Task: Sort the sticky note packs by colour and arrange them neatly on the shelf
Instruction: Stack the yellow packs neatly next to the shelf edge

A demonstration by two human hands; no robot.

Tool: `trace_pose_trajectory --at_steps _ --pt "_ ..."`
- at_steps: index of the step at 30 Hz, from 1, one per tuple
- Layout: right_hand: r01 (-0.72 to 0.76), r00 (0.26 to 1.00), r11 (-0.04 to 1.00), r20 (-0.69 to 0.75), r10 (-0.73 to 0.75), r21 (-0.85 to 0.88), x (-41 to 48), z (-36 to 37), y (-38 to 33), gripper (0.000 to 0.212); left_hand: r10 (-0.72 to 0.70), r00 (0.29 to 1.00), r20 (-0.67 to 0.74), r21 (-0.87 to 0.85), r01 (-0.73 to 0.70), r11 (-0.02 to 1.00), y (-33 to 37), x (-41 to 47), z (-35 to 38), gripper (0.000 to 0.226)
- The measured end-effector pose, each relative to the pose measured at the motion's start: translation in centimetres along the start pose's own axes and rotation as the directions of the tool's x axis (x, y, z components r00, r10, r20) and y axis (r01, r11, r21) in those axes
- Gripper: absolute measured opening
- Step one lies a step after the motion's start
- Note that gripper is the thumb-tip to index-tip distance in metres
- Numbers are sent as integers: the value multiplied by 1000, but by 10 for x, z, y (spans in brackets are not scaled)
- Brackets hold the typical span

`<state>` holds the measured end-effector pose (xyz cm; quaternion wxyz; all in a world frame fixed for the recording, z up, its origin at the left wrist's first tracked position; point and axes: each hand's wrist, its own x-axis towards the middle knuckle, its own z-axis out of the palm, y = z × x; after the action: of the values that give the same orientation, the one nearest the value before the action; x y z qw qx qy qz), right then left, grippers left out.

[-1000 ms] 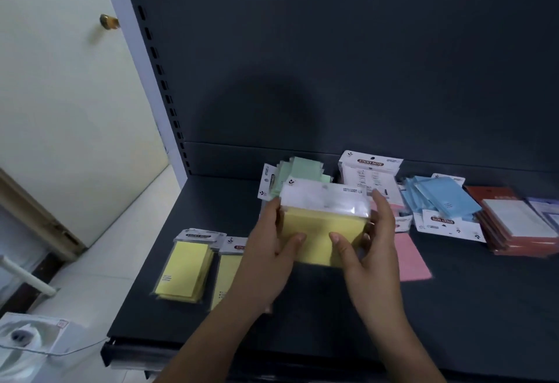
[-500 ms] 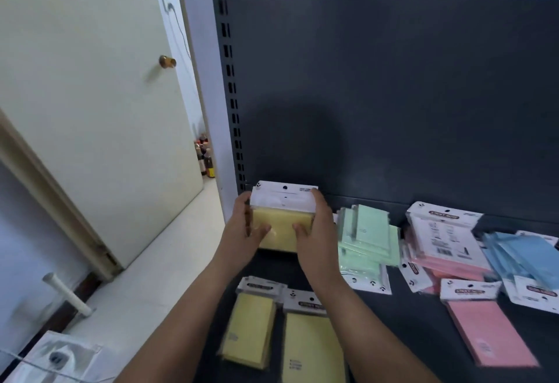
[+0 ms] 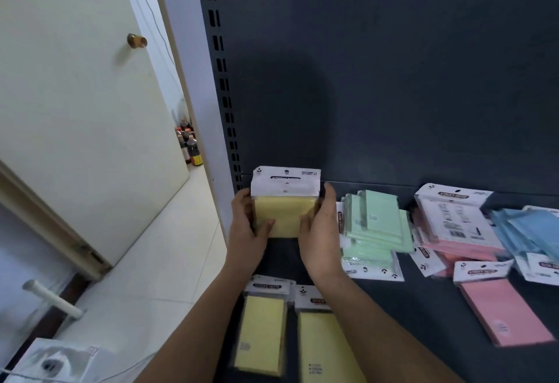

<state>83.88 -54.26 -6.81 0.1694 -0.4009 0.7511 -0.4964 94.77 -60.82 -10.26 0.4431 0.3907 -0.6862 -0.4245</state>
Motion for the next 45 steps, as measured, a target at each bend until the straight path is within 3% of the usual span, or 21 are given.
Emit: trace_pose_trajectory --at_steps 8,12,16,21,23,26,28,31,34,36,41,43,45 --pt "-87 996 995 23 88 -45 -4 -1 1 69 -58 998 -40 190 65 980 -3 4 3 50" --pt "-143 980 989 133 145 -28 -10 -5 -8 78 -135 989 -55 114 141 983 2 1 0 45" --pt "-107 970 994 221 102 10 -17 -13 -18 76 -233 969 -80 35 237 971 14 -6 -11 42" --pt "-46 941 999 335 52 -24 -35 -45 -25 76 -273 949 -157 73 286 955 57 -34 -30 31" --pt "-18 940 999 342 4 36 -44 -65 -30 64 -242 958 -155 79 256 963 79 -53 -34 22" --pt "-65 920 990 391 12 124 -64 -93 -32 41 -230 973 -27 126 231 965 102 -90 -31 12" --pt "11 938 995 346 23 -96 -79 -107 -18 29 -252 964 89 187 233 954 107 -117 -23 14" --pt "101 948 857 309 70 -505 -103 -118 7 22 -282 942 181 287 224 931 107 -154 -8 13" --pt "45 914 788 344 215 -614 -123 -116 25 35 -232 960 154 411 151 899 105 -175 1 21" --pt "8 918 829 332 215 -559 -130 -112 31 34 -246 952 184 475 133 870 107 -181 5 34" --pt "-39 927 907 323 189 -419 -139 -105 34 30 -414 879 238 216 367 905 112 -190 22 64" --pt "-72 926 921 317 203 -382 -139 -106 34 31 -479 851 216 -19 494 869 116 -188 25 57" --pt "-124 926 947 308 217 -296 -140 -108 35 32 -537 820 197 -289 572 768 120 -185 27 46"
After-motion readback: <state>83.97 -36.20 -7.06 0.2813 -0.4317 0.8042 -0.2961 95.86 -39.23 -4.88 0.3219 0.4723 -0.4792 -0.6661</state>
